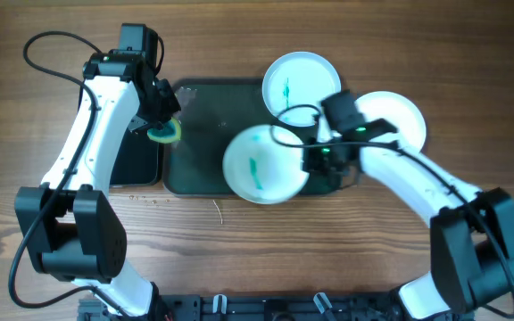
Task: Clean dirty plates on tray and stack at the side
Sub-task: 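Grasp the bottom-right plate rim with the right gripper, pull it left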
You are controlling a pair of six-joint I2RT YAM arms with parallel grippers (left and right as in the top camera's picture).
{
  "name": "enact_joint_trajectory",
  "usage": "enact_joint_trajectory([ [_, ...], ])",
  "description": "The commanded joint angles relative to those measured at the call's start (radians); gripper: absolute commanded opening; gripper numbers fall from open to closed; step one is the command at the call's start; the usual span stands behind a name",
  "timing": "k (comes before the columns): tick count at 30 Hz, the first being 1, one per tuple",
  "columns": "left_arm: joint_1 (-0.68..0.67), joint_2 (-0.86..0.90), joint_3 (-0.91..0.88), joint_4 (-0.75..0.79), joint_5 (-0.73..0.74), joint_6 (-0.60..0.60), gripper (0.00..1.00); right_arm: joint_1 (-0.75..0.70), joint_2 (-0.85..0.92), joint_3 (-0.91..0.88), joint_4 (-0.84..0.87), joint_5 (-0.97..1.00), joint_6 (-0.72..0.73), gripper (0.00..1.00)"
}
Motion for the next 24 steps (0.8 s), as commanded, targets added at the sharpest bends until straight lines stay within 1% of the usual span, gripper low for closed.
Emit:
enact_joint_trajectory([
  [1, -0.003, -0.019, 0.019, 0.006, 0.009, 0.020, 0.04, 0.100, -0.006, 0.076, 0.019, 0.219, 0.202, 0.04],
  [8, -0.003, -0.019, 0.019, 0.006, 0.010, 0.019, 0.04, 0.125, 0.109, 0.187, 0.049, 0.212, 0.223, 0.04],
  [13, -0.003, -0.019, 0.019, 0.006, 0.010, 0.019, 0.04, 0.126, 0.202, 0.191, 0.129, 0.117, 0.229, 0.04],
  [15, -0.003, -0.019, 0.019, 0.007, 0.010, 0.019, 0.04, 0.126, 0.228, 0.190, 0.134, 0.111, 0.229, 0.04],
  [20, -0.013, -0.015, 0.011, 0.013, 0.019, 0.019, 0.04, 0.121, 0.293, 0.190, 0.170, 0.089, 0.304, 0.04],
  [23, -0.034, -0.002, -0.004, 0.027, 0.043, 0.019, 0.04, 0.120, 0.317, 0.190, 0.211, 0.027, 0.297, 0.04],
  [24, -0.040, 0.002, -0.008, 0.030, 0.043, 0.019, 0.04, 0.119, 0.317, 0.190, 0.208, 0.021, 0.286, 0.08],
])
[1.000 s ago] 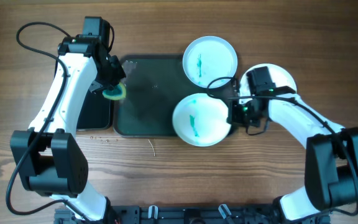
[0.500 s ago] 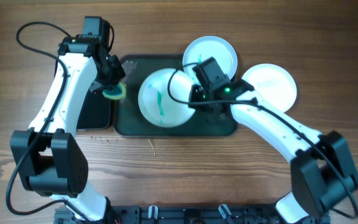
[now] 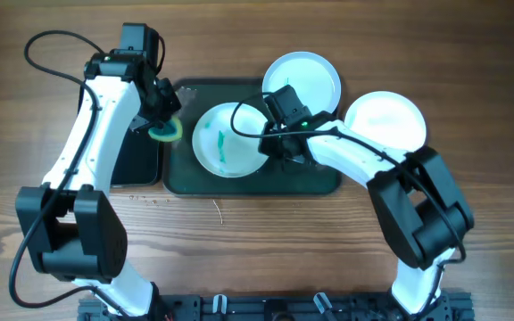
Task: Clean dirty plates on tray and stack at the side
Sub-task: 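Grasp the bottom-right plate rim with the right gripper, pull it left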
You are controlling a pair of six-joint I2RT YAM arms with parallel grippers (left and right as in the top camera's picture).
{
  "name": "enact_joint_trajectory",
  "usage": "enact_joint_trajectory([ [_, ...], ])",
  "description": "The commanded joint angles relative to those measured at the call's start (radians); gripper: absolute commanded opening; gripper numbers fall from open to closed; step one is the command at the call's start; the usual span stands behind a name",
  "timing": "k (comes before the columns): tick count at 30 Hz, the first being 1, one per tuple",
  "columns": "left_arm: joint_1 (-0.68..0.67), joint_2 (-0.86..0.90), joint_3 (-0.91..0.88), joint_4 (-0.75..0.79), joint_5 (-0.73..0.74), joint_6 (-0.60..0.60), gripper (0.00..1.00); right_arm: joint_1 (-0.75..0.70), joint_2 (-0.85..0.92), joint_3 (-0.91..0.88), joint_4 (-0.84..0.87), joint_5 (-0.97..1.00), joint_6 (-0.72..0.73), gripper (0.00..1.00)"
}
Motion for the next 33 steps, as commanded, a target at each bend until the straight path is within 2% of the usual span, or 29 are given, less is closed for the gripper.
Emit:
enact_joint_trajectory([
  [1, -0.037, 0.006, -0.013, 0.020, 0.035, 0.019, 0.04, -0.006, 0.024, 0.015, 0.005, -0.070, 0.002, 0.17],
  [2, -0.042, 0.008, -0.018, 0.026, 0.035, 0.019, 0.04, -0.006, 0.021, 0.016, 0.003, -0.073, -0.002, 0.25],
  [4, -0.051, 0.008, -0.023, 0.034, 0.035, 0.019, 0.04, -0.011, 0.018, 0.016, -0.001, -0.075, -0.010, 0.32],
  [6, -0.055, 0.008, -0.023, 0.039, 0.035, 0.019, 0.04, -0.025, 0.018, 0.019, -0.002, -0.088, -0.032, 0.36],
  [9, -0.055, 0.008, -0.023, 0.041, 0.035, 0.019, 0.04, -0.051, 0.018, 0.022, 0.027, -0.115, -0.106, 0.36],
  [13, -0.055, 0.008, -0.023, 0.044, 0.035, 0.019, 0.04, -0.085, 0.018, 0.022, 0.108, -0.150, -0.259, 0.34],
  [18, -0.055, 0.008, -0.023, 0.053, 0.035, 0.019, 0.04, -0.105, 0.033, 0.022, 0.123, -0.159, -0.259, 0.26],
  [27, -0.055, 0.008, -0.023, 0.062, 0.035, 0.019, 0.04, -0.075, 0.049, 0.022, 0.119, -0.230, -0.258, 0.23],
  [31, -0.055, 0.008, -0.023, 0.061, 0.035, 0.019, 0.04, -0.059, 0.062, 0.021, 0.107, -0.206, -0.205, 0.10],
  [32, -0.055, 0.008, -0.023, 0.059, 0.035, 0.019, 0.04, -0.059, 0.065, 0.021, 0.100, -0.199, -0.181, 0.04],
  [33, -0.055, 0.008, -0.023, 0.058, 0.035, 0.019, 0.04, -0.059, 0.067, 0.021, 0.095, -0.196, -0.163, 0.04],
])
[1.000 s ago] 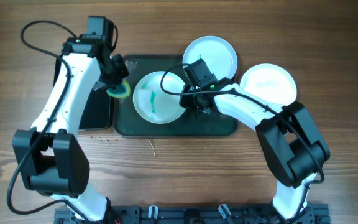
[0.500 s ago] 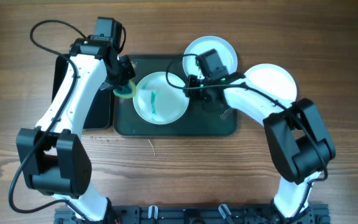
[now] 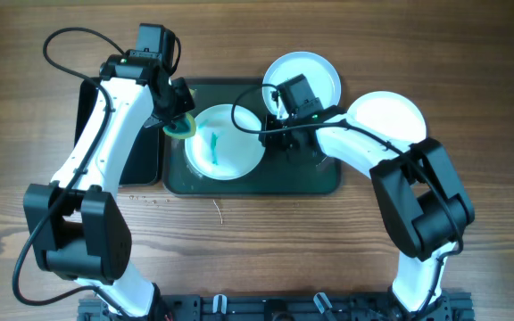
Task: Clean dirty plates on tray and stack at the side
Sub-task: 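Grasp the bottom-right plate rim with the right gripper, pull it left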
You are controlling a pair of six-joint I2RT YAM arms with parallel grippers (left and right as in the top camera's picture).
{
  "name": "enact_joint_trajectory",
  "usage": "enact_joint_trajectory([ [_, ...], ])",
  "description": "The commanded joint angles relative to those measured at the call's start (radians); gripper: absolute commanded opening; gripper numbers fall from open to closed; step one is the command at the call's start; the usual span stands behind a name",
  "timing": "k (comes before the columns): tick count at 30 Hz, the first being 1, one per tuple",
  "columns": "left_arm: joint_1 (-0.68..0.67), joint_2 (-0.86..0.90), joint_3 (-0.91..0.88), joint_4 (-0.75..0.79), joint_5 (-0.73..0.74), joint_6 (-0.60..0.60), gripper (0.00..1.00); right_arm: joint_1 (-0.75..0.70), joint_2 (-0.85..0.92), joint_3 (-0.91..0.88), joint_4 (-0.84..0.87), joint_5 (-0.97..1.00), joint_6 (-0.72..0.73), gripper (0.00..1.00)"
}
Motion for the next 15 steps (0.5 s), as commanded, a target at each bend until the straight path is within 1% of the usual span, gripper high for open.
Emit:
enact_joint_trajectory([
  [1, 0.001, 0.007, -0.006, -0.002, 0.009, 0.019, 0.04, 0.005, 0.039, 0.013, -0.011, 0.000, 0.069, 0.04],
  [6, 0.001, 0.008, -0.012, -0.010, 0.011, 0.020, 0.04, 0.005, 0.042, 0.014, -0.011, 0.000, 0.077, 0.04],
  [9, -0.003, 0.008, -0.046, 0.003, 0.054, 0.020, 0.04, 0.005, 0.042, 0.014, -0.011, -0.001, 0.077, 0.04],
  [11, -0.008, 0.008, -0.083, 0.031, 0.077, 0.024, 0.04, 0.005, 0.042, 0.014, -0.011, -0.003, 0.077, 0.04],
  [15, -0.031, 0.015, -0.194, 0.156, 0.116, 0.053, 0.04, 0.005, 0.042, 0.014, -0.011, -0.016, 0.076, 0.04],
])
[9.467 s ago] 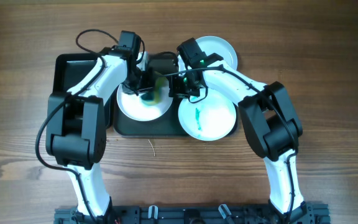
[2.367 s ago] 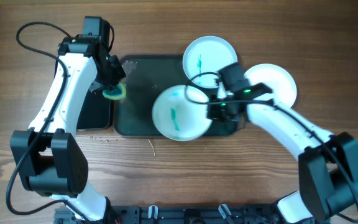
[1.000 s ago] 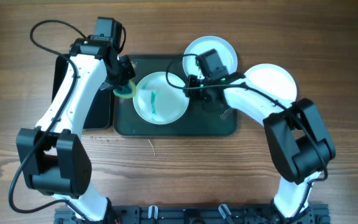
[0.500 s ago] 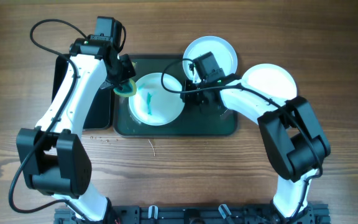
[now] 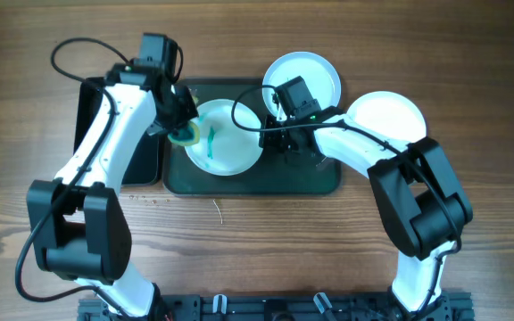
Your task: Clean dirty plates on tray and stack at the side
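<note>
A white plate [image 5: 228, 147] with a green smear lies on the dark tray [image 5: 310, 178] at its left half. My left gripper [image 5: 183, 134] is shut on a yellow-green sponge [image 5: 186, 136] resting at the plate's left rim. My right gripper [image 5: 273, 143] grips the plate's right rim, its fingertips hidden under the wrist. A second smeared plate [image 5: 315, 76] overlaps the tray's far right corner. A clean white plate [image 5: 386, 118] sits on the table right of the tray.
A black rectangular container [image 5: 136, 160] stands left of the tray, partly under my left arm. Small crumbs [image 5: 150, 200] and a thin scrap [image 5: 218, 210] lie on the wooden table in front of the tray.
My left gripper has moved the sponge slightly right and nearer, from just off the plate's left edge onto its rim. The plate and my right arm look unchanged.
First my right gripper held the smeared plate at the tray's right front, the sponge waiting at the tray's left edge. Then the plate sat at the tray's middle, later further left. The sponge came over to it and now touches its rim.
</note>
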You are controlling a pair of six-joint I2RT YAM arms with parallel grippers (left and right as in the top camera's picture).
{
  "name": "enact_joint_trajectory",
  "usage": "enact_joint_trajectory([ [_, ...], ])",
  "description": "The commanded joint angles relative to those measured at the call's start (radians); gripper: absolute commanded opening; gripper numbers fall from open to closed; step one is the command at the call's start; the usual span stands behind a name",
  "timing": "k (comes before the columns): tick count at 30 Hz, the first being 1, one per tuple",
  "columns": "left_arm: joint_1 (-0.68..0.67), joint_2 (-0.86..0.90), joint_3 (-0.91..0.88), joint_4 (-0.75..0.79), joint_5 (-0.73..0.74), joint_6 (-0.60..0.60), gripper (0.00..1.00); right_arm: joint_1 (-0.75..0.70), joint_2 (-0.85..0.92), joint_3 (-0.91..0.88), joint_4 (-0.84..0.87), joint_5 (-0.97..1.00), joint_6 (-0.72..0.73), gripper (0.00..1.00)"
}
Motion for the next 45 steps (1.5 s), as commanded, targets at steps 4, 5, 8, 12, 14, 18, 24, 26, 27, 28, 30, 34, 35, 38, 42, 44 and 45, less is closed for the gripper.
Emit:
enact_joint_trajectory([
  [4, -0.053, 0.032, -0.196, 0.200, 0.067, 0.041, 0.04, 0.002, 0.033, 0.012, -0.005, -0.013, 0.013, 0.04],
  [5, -0.058, 0.039, -0.214, 0.222, 0.066, 0.041, 0.04, 0.002, 0.033, 0.012, -0.005, -0.016, 0.013, 0.04],
  [8, -0.075, 0.082, -0.234, 0.254, 0.065, 0.042, 0.04, 0.002, 0.033, 0.012, -0.005, -0.017, 0.013, 0.04],
  [12, -0.098, 0.147, -0.234, 0.269, 0.063, 0.042, 0.04, 0.003, 0.033, 0.012, -0.005, -0.025, 0.010, 0.04],
  [14, -0.110, 0.178, -0.234, 0.268, 0.071, 0.042, 0.04, 0.003, 0.033, 0.012, -0.005, -0.031, 0.008, 0.04],
  [18, -0.137, 0.203, -0.234, 0.269, 0.260, 0.156, 0.04, 0.003, 0.033, 0.012, -0.005, -0.031, 0.006, 0.04],
  [24, -0.136, 0.200, -0.230, 0.301, 0.605, 0.329, 0.04, 0.003, 0.033, 0.012, -0.005, -0.031, 0.004, 0.04],
  [26, -0.134, 0.200, -0.228, 0.328, 0.604, 0.328, 0.04, 0.003, 0.033, 0.012, -0.005, -0.031, 0.003, 0.04],
  [27, -0.131, 0.200, -0.227, 0.343, 0.603, 0.321, 0.04, 0.003, 0.033, 0.012, -0.005, -0.032, 0.003, 0.04],
  [28, -0.124, 0.200, -0.222, 0.357, 0.595, 0.320, 0.04, 0.004, 0.033, 0.012, -0.005, -0.036, 0.003, 0.04],
  [30, -0.111, 0.200, -0.207, 0.370, 0.513, 0.257, 0.04, 0.005, 0.033, 0.012, -0.008, -0.039, 0.002, 0.04],
  [34, -0.082, 0.200, -0.166, 0.372, 0.211, 0.080, 0.04, 0.010, 0.033, 0.012, -0.010, -0.039, 0.002, 0.04],
  [35, -0.076, 0.200, -0.158, 0.370, 0.122, 0.038, 0.04, 0.011, 0.033, 0.012, -0.009, -0.039, 0.002, 0.04],
  [38, -0.066, 0.200, -0.147, 0.362, -0.163, -0.080, 0.04, 0.012, 0.033, 0.012, -0.012, -0.039, 0.002, 0.04],
  [42, -0.067, 0.200, -0.147, 0.304, -0.362, -0.158, 0.04, 0.012, 0.033, 0.012, -0.012, -0.039, 0.002, 0.04],
  [44, -0.066, 0.200, -0.147, 0.272, -0.384, -0.175, 0.04, 0.012, 0.033, 0.012, -0.009, -0.039, 0.002, 0.04],
  [45, -0.066, 0.200, -0.147, 0.253, -0.383, -0.178, 0.04, 0.012, 0.033, 0.012, -0.007, -0.039, 0.003, 0.04],
])
